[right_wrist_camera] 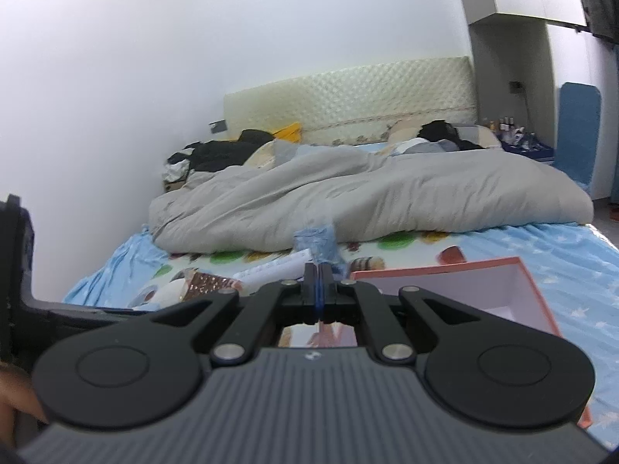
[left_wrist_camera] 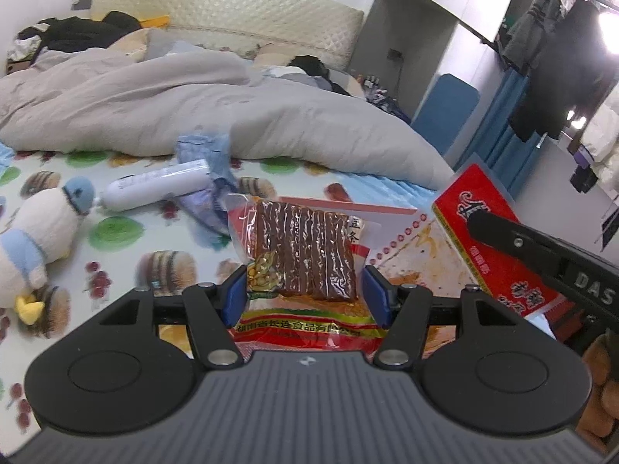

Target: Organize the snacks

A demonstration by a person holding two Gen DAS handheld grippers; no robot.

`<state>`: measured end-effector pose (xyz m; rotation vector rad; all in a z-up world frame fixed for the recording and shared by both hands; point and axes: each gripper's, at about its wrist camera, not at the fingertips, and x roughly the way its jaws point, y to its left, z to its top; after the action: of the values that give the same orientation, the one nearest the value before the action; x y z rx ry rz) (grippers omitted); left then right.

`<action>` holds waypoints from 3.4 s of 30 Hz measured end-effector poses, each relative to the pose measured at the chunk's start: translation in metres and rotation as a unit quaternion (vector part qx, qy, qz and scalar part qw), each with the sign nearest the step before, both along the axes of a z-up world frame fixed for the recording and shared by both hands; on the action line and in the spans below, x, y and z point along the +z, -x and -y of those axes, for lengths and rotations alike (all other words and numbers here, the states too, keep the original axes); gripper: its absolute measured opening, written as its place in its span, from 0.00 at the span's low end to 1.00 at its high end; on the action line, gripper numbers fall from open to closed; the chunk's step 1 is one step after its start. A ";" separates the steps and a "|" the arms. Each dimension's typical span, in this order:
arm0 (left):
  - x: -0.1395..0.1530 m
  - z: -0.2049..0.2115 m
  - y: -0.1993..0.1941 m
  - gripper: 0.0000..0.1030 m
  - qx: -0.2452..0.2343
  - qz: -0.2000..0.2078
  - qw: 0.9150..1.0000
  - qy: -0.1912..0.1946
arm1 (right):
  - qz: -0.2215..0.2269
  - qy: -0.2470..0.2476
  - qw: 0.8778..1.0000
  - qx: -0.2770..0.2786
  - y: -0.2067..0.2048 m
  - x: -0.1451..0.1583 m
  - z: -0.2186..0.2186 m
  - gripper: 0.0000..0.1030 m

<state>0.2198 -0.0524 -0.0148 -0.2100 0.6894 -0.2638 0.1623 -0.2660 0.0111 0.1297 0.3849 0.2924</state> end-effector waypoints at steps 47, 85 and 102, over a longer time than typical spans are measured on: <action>-0.063 0.102 -0.060 0.96 -0.076 -0.049 0.996 -0.026 | -0.091 -0.008 0.988 -0.121 -0.033 -0.107 0.094 0.72; 0.018 0.061 0.121 0.97 -0.028 0.102 0.988 -0.109 | -0.019 -0.011 0.991 -0.131 0.126 -0.053 0.075 0.72; 0.001 0.056 0.115 0.98 -0.017 0.074 0.993 -0.096 | -0.032 -0.012 0.989 -0.142 0.125 -0.058 0.074 0.94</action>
<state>0.1050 -0.1082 -0.0140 0.0040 0.5670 -0.2410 0.0377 -0.3398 -0.0464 0.2148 0.4216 0.0124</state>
